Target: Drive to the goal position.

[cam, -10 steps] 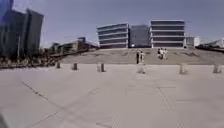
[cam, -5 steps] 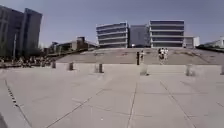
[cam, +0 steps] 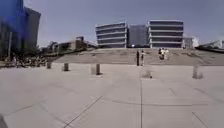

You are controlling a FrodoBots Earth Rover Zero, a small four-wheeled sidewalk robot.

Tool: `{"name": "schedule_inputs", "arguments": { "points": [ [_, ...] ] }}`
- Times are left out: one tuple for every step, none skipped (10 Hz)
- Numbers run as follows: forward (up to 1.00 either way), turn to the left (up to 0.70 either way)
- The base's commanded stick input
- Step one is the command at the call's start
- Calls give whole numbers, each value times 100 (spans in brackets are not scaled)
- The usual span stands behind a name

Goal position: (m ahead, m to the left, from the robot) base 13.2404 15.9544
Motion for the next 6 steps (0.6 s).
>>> {"name": "schedule_inputs", "arguments": {
  "points": [
    [100, -24],
    [100, -19],
    [100, 0],
    [100, 0],
    [100, 0],
    [100, 0]
  ]
}}
